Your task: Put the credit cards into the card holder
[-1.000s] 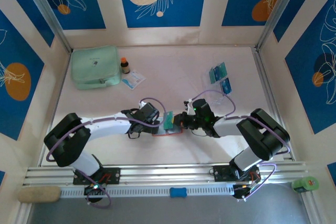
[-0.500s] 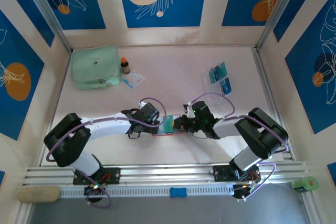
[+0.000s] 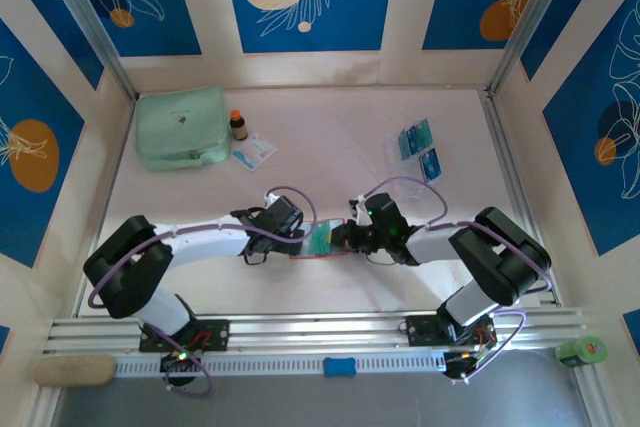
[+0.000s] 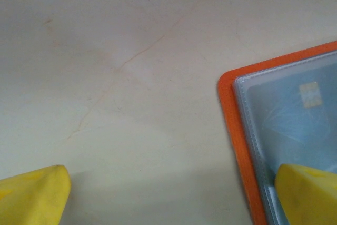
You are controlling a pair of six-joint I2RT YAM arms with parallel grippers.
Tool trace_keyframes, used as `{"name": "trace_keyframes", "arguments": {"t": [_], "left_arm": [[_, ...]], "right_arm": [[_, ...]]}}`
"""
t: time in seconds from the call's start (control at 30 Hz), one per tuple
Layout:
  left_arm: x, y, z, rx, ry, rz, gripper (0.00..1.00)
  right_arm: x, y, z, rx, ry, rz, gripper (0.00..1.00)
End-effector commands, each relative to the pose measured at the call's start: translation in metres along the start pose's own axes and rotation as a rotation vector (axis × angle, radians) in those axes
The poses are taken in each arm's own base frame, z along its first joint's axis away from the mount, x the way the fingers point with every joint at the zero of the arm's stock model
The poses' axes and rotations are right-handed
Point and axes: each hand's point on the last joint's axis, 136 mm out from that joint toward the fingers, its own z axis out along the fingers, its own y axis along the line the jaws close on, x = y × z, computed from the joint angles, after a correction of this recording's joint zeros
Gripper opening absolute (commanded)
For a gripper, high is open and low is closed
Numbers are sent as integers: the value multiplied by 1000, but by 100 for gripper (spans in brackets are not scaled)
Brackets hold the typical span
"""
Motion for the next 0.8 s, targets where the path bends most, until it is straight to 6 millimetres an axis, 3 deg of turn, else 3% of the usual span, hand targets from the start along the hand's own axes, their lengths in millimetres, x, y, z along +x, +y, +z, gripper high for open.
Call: {"name": "trace_keyframes", "arguments": {"t": [0.0, 0.6, 0.77], "left_arm": [[19, 10, 5, -44, 46, 23, 100], [20, 10, 5, -36, 43, 20, 100], [16, 9, 3, -30, 29, 15, 100]], "right_arm": [[9, -5, -1, 25, 29, 0, 0], [17, -9, 18, 44, 145, 37, 0], [21, -2, 26, 49, 195, 28, 0]]}}
